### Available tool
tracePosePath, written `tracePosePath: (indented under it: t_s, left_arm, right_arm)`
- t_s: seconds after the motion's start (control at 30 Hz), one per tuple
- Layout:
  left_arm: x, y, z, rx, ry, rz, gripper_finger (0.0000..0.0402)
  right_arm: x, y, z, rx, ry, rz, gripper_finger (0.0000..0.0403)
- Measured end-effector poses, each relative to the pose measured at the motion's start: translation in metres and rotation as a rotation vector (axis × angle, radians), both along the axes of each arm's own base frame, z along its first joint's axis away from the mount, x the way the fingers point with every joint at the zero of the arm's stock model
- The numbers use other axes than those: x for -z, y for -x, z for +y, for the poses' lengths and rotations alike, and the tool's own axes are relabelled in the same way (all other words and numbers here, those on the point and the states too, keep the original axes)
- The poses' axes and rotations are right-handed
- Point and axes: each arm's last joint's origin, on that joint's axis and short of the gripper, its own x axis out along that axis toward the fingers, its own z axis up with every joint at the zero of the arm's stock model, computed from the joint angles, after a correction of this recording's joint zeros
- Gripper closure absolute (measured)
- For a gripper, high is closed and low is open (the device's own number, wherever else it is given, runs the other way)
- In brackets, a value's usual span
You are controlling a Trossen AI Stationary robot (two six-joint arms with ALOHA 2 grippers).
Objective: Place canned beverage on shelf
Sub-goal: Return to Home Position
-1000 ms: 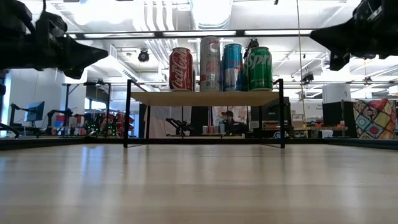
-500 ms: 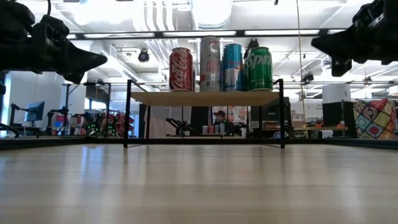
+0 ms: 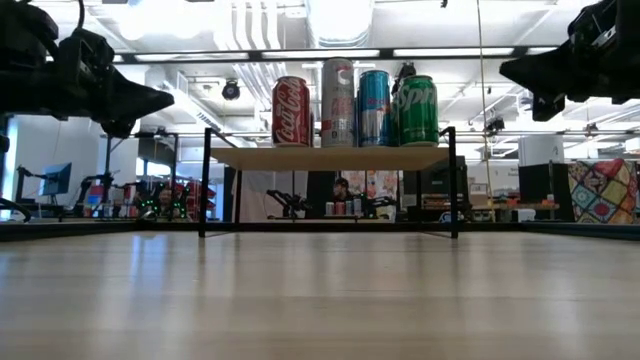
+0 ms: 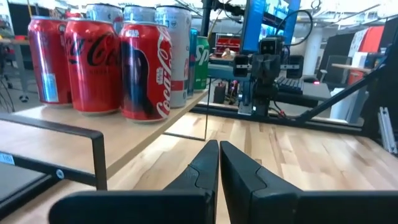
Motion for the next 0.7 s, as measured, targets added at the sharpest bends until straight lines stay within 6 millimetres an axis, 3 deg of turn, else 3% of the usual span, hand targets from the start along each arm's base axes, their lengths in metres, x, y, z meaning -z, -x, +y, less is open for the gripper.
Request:
tracePosePath:
  t_s: [0.7]
  left_arm:
    - [0.014,-0.008,0.003,-0.001,0.11,0.143,0.0401]
  right_arm:
    - [0.006,-0.001,0.0,0.01,0.019,0.065,0.0394]
